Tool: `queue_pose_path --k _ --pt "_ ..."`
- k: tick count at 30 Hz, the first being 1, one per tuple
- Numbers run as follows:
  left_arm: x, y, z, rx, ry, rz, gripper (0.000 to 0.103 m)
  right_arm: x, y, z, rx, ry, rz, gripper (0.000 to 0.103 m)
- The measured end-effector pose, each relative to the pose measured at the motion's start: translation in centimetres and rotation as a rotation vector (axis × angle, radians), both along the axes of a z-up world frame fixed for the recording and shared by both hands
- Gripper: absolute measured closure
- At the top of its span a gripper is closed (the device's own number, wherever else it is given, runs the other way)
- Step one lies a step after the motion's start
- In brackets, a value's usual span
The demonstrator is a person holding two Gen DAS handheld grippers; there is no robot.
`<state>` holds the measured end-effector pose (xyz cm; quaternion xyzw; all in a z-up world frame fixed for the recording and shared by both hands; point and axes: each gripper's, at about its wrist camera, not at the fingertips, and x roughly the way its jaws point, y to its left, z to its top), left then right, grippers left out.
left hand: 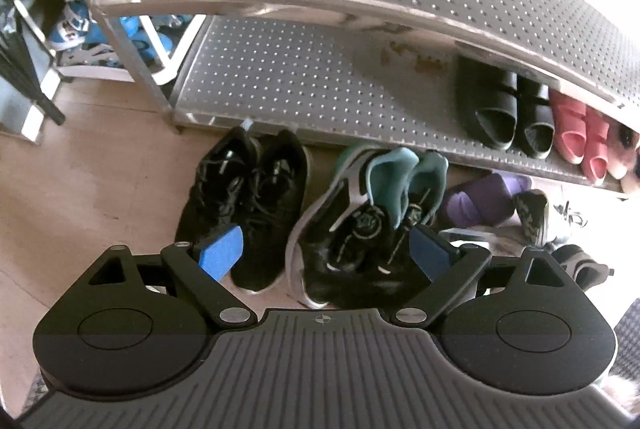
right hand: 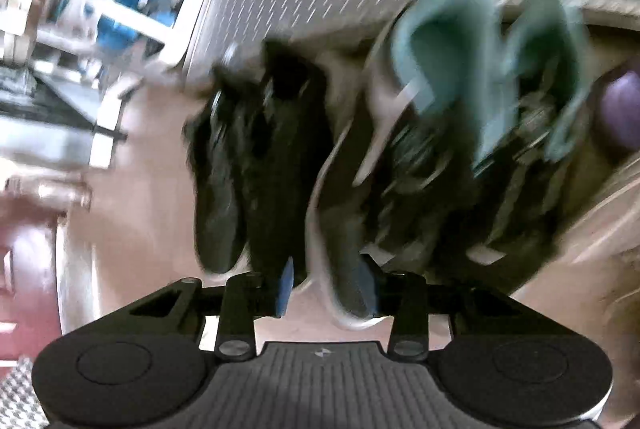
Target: Organize scattered shoes
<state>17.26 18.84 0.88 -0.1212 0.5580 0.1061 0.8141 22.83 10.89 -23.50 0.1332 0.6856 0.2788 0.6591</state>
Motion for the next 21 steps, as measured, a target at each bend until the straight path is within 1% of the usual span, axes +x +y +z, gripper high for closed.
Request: queue_pose_path --k 2,3,4,5,8,9,12,15,17,21 --pt "0.1 0.0 -0.3 0.010 0.012 -0.003 0.009 -0.5 1.4 -1.1 0.020 0.039 0.013 0.064" --pt "0.2 0.0 -0.4 0.011 0.015 -0.005 0.009 -0.6 2.0 -1.5 -0.005 0.035 0.032 0.068" --pt "0.2 0.0 -0.4 0.010 0.016 -0.010 0.009 -0.9 3.0 -2.3 -0.072 0.018 0.073 0.092" --pt "0.3 -0.1 -0.4 0.010 0.016 -0.017 0.009 -1.1 3.6 -3.0 -0.135 0.003 0.103 0.103" --pt "0.3 -0.4 -0.2 0.015 0.011 -0.037 0.009 -0.6 3.3 -4.0 -0.194 0.041 0.078 0.103" --pt "0.3 -0.5 -0.2 0.019 0.009 -0.044 0.009 -0.7 3.5 -3.9 -0.215 0.028 0.091 0.103" --pt "0.2 -0.8 -0.1 0.033 0.007 -0.061 0.009 -2.5 5.3 -2.8 -0.339 -0.092 0.164 0.103" --pt "0.0 -0.9 -0.2 0.055 0.009 -0.075 0.009 -3.5 6.7 -2.7 -0.396 -0.163 0.213 0.103" --pt "-0.2 -0.9 -0.2 0.075 0.009 -0.081 0.009 -4.2 8.3 -3.1 -0.462 -0.234 0.319 0.103" --pt "-0.6 0.1 -0.2 0.084 0.010 -0.053 0.009 -4.2 9.0 -3.6 -0.524 -0.236 0.373 0.103"
